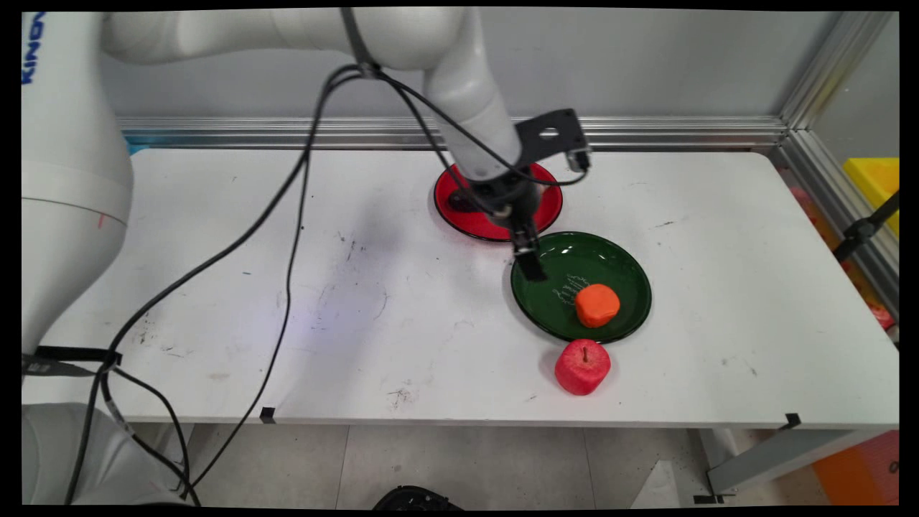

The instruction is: Pick up the mandarin from the green plate

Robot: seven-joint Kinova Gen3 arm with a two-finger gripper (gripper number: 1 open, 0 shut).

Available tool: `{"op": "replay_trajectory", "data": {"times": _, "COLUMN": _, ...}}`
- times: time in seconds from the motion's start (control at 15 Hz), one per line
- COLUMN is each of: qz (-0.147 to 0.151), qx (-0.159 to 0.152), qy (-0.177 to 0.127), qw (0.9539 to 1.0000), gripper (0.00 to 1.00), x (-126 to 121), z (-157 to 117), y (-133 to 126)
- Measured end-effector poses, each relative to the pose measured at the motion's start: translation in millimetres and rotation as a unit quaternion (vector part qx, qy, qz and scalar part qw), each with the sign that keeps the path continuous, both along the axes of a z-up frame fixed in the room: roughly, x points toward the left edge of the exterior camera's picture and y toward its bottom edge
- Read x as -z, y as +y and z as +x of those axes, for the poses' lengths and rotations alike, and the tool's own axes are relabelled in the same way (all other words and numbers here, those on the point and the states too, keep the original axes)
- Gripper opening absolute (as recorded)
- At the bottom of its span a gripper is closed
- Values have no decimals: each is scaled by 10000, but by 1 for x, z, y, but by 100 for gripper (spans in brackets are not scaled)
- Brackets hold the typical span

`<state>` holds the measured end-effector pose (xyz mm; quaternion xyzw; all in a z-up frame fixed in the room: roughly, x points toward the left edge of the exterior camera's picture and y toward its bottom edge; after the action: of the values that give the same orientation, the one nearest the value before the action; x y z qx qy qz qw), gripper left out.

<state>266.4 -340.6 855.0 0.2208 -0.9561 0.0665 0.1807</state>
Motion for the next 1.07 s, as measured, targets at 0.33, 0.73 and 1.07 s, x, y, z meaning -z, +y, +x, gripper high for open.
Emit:
{"op": "replay_trajectory", "data": {"times": 0.33, "qz": -138, "qx": 5, "qy": 321, "qw": 9994, "gripper": 100, "x": 19, "z": -43, "y": -5}}
{"op": "replay_trajectory", "data": {"times": 0.73, "qz": -194, "qx": -107, "qy": 517, "qw": 9984, "gripper": 100, "x": 38, "z": -73, "y": -4}}
{"op": "replay_trajectory", "data": {"times": 1.07, "qz": -165, "qx": -292, "qy": 576, "qw": 9978, "gripper": 100, "x": 55, "z": -82, "y": -2}}
